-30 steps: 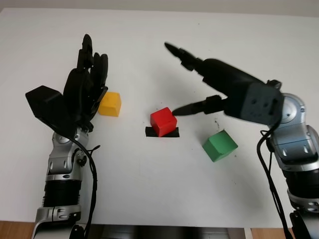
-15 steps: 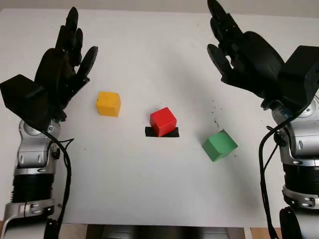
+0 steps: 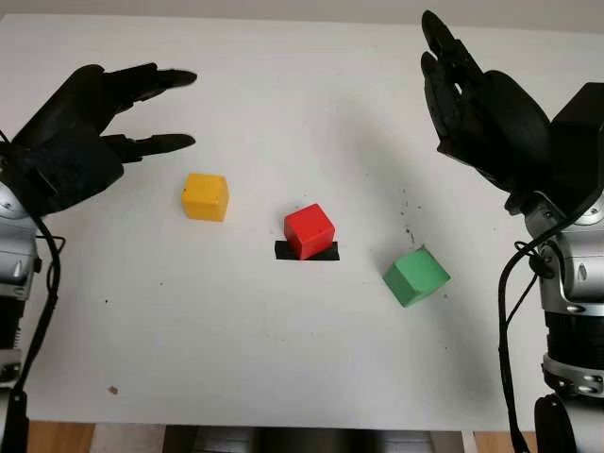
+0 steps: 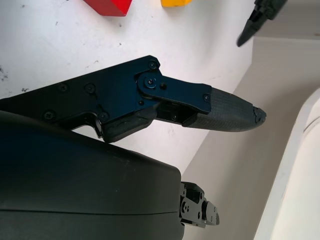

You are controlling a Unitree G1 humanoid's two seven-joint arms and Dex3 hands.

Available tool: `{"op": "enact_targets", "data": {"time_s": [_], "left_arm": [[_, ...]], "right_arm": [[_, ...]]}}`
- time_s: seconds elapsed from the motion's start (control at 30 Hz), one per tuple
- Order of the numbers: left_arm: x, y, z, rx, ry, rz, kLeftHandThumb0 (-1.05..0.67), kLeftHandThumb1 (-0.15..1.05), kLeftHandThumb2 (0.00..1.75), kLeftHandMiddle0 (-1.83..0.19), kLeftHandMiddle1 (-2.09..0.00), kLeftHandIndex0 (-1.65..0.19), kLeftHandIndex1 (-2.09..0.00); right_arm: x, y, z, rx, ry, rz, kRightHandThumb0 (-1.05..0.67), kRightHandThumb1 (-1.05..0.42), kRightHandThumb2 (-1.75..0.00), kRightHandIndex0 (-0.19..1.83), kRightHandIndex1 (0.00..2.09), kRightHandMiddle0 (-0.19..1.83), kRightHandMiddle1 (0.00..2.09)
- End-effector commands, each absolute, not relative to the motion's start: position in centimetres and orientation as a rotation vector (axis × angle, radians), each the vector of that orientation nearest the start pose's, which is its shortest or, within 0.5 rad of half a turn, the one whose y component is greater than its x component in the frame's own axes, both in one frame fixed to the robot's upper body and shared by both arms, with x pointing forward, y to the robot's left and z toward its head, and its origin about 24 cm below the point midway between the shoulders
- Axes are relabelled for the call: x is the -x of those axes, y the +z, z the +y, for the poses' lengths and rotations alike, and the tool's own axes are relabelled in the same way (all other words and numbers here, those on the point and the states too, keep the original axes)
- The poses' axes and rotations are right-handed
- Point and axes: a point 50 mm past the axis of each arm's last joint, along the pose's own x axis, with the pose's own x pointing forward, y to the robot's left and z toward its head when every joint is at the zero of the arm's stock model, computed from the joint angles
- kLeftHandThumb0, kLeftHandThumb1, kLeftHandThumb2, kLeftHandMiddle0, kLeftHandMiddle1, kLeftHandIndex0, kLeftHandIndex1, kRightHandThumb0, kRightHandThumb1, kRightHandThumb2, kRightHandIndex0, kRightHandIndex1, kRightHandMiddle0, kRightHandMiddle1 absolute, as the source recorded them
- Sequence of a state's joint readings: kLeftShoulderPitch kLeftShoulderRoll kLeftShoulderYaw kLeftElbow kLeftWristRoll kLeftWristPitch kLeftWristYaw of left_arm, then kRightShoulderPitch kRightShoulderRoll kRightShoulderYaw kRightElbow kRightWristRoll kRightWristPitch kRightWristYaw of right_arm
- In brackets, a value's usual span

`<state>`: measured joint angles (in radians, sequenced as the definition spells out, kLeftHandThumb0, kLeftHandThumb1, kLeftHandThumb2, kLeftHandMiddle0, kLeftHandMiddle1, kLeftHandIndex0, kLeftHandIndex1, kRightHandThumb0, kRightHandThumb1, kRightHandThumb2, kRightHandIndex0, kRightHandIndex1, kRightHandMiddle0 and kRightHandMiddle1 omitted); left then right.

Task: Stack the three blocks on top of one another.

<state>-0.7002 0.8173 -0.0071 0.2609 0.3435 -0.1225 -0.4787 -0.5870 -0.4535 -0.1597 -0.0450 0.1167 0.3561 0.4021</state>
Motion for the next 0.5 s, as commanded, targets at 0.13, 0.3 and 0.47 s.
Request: {"op": "enact_targets", "data": {"time_s": [0.13,0.3,0.47], "left_arm": [[-34.1,24.1,24.7,-1.477,-0.298,-0.18,-0.88,0.96,0.06,0.04,-0.01,-0.25,-0.05],[-34.6,23.0,24.3,-1.542,-0.328,-0.159,-0.89,0.94,0.05,0.09,-0.03,-0.22,-0.04],[-34.6,22.0,23.9,-1.587,-0.371,-0.155,-0.9,0.95,0.05,0.15,-0.03,-0.2,-0.04]], "right_arm": [[-32.3,22.2,-20.9,0.267,0.252,-0.286,-0.79,-1.05,-0.68,-0.19,0.0,-0.19,0.0],[-32.3,22.2,-21.0,0.249,0.24,-0.281,-0.78,-1.05,-0.67,-0.19,0.0,-0.19,0.0],[-32.2,22.1,-21.0,0.267,0.232,-0.268,-0.77,-1.05,-0.69,-0.19,0.0,-0.19,0.0]]}}
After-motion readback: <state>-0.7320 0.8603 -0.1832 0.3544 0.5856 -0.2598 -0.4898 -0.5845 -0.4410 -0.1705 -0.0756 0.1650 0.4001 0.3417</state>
